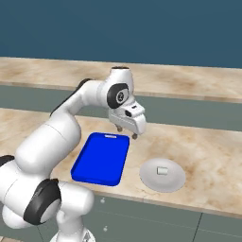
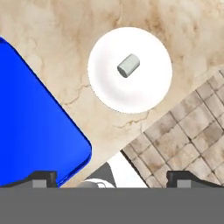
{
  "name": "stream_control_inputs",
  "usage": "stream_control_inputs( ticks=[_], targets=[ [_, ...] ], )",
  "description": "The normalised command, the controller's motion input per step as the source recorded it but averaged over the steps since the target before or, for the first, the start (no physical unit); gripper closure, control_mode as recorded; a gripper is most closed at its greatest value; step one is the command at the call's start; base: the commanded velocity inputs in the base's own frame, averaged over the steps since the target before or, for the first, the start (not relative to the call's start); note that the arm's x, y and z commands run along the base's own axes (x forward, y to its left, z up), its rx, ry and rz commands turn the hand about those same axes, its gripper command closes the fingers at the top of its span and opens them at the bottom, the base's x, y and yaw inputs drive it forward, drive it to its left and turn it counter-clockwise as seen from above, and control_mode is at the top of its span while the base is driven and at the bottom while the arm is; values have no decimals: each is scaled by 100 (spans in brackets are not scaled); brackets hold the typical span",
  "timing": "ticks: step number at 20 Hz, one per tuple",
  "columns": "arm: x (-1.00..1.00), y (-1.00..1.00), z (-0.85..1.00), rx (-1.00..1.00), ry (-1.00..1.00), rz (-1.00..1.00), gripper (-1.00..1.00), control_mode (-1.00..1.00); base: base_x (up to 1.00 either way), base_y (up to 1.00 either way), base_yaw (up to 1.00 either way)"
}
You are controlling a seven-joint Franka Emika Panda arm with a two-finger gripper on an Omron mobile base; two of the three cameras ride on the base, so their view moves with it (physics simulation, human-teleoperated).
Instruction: Move the dessert items from the plates to the tray.
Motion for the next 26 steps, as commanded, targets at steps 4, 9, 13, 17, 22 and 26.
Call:
stream_control_inputs(
  ticks=[4,9,13,17,22,26],
  targets=[
    [-9,-52,-23,19,1,-13,-100,-100,0,0,0],
    [-1,-41,-28,14,-2,-19,-100,-100,0,0,0],
    [5,-33,-29,3,-6,-25,-100,-100,0,0,0],
    [5,-32,-30,0,-1,-27,-100,-100,0,0,0],
    [2,-29,-34,-3,0,-27,-100,-100,0,0,0],
    [10,-23,-36,-3,1,-26,-100,-100,0,0,0]
  ],
)
